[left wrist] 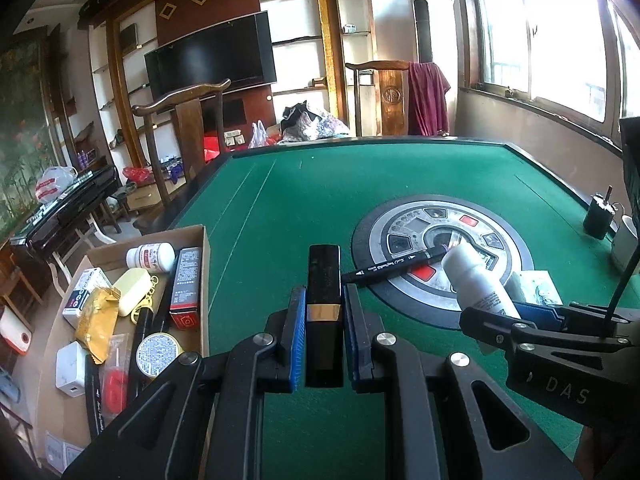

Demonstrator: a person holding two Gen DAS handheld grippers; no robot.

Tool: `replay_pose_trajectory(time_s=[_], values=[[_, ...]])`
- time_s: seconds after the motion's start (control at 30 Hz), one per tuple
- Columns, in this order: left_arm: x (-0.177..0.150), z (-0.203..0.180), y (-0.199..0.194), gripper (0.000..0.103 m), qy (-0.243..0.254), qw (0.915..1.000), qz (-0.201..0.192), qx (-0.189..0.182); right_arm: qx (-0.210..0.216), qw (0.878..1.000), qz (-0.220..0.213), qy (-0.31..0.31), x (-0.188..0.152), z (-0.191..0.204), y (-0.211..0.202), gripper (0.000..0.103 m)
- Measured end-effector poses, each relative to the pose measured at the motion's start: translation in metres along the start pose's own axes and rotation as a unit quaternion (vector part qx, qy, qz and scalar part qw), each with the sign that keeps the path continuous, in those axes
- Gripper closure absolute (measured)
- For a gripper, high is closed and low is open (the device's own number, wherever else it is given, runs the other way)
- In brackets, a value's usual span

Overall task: Organize objects
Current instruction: 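Carry marker and white bottle into the cardboard tray and open both grippers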

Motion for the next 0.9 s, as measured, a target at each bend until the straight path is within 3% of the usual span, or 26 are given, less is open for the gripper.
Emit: replay_pose_trajectory(time_s=[0.9], values=[[0.0014,-0.0029,-0.0099,0.089,0.004,0.9997,-0.020,0.012,0.003,1.000,-0.006,-0.009,0.0009,0.0074,-0.0027,0.071]])
Point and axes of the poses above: each gripper's, at about its wrist camera, not at the fingertips, and y roughly the way its jaws point, z to its left, x to its top, the point moved 10 cm from there along y, roughly the way its jaws point, and after that the axes turned 15 degrees about z, right-handed, at the moved point
